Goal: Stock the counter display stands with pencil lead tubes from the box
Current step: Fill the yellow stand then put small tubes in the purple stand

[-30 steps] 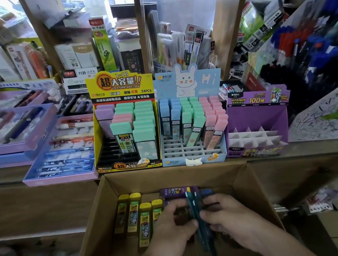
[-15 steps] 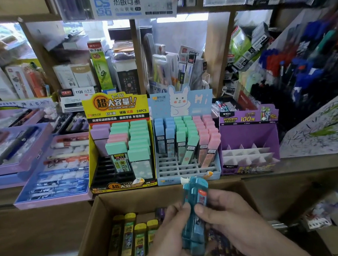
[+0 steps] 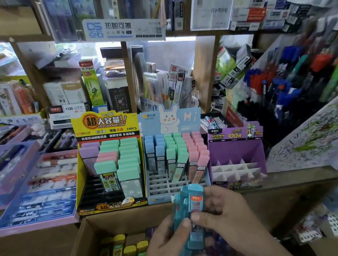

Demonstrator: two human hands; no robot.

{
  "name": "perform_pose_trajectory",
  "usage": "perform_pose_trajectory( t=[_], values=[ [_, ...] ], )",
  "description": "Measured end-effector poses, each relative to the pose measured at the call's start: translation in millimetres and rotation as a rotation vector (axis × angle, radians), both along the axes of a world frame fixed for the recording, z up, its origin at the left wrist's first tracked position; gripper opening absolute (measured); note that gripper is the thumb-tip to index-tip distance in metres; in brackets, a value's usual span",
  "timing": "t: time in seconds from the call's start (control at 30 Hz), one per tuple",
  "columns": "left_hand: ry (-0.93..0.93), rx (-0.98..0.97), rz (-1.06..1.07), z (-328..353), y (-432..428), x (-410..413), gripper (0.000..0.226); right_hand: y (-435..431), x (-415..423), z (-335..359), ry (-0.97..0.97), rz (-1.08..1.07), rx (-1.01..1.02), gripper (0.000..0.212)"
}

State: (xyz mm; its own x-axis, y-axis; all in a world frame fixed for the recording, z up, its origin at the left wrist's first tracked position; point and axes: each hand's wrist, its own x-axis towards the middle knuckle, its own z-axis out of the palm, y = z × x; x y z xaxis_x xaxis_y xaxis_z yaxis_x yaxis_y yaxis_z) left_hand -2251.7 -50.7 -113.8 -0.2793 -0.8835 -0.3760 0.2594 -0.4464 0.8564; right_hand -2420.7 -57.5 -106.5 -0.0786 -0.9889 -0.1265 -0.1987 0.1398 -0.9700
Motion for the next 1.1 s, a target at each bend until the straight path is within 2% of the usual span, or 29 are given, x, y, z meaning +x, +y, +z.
perform_pose_trajectory(
  t=[0.17, 0.33, 0.67, 0.83, 1.0, 1.1],
  values=[
    [0.05, 0.036, 0.016, -5, -5, 0, 0.022, -2, -9, 8, -0.135, -0.08, -0.031, 0.013],
    [0.051, 0.045, 0.078, -6, -8, 6, 0.018, -11, -41, 24, -0.137, -0.2, -0.142, 0.014],
    [0.068, 0.057, 0.092, -12, -12, 11, 0.023, -50, -87, 32, 0.307, -0.359, -0.427, 0.023],
    [0.07, 0.051, 0.099, -14, -11, 12, 0.027, -68, -84, 23, 0.386, -0.289, -0.448, 0.027],
    [0.055, 0.063, 0.094, -16, -12, 13, 0.045, -82, -86, 9, 0.473, -0.261, -0.361, 0.019],
    [0.027, 0.08, 0.089, -16, -14, 13, 0.048, -88, -86, 4, 0.462, -0.245, -0.329, 0.024]
  ],
)
